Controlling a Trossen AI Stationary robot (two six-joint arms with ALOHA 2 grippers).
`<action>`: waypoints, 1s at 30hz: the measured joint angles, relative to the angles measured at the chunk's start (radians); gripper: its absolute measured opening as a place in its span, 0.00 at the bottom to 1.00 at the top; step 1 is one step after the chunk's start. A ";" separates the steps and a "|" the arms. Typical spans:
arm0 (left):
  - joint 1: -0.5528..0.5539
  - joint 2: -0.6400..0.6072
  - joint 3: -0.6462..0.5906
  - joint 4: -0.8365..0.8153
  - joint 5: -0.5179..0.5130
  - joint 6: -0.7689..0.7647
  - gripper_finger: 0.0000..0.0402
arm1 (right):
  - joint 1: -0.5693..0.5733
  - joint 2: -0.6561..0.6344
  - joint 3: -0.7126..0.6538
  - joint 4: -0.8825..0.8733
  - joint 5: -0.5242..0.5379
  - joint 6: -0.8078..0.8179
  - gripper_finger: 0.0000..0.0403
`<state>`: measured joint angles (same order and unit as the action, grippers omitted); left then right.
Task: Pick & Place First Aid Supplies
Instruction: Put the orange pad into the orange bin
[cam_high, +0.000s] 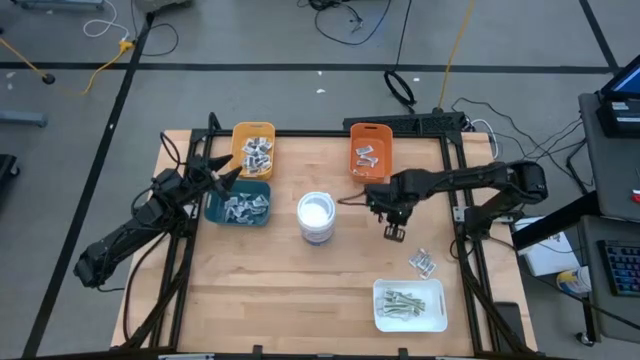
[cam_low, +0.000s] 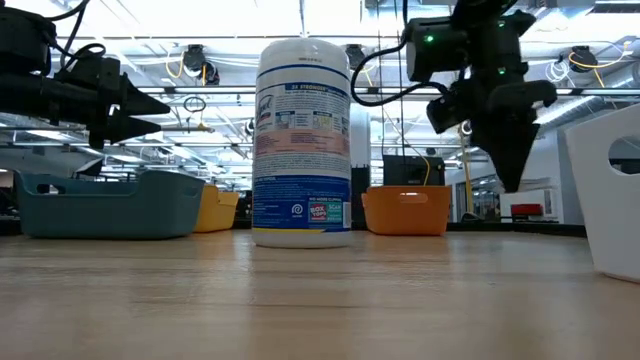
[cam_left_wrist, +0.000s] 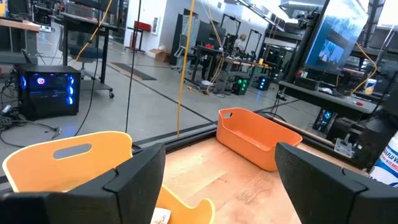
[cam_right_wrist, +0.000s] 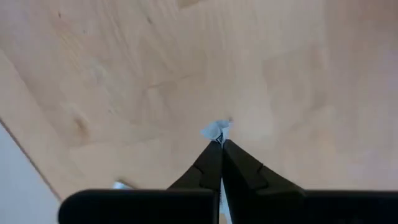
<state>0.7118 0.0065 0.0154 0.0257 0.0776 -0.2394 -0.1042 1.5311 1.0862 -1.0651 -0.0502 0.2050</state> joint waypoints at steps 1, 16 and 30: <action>0.000 0.000 0.000 0.000 0.000 0.000 0.76 | -0.020 0.000 0.005 -0.001 0.000 -0.060 0.00; 0.000 0.000 0.000 0.000 0.000 0.000 0.76 | -0.415 0.023 0.192 0.088 0.000 -0.677 0.00; 0.000 0.000 0.000 0.000 0.000 0.000 0.76 | -0.594 0.186 0.354 0.235 -0.006 -0.797 0.00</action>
<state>0.7117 0.0063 0.0154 0.0261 0.0776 -0.2394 -0.6983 1.7171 1.4406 -0.8299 -0.0561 -0.5918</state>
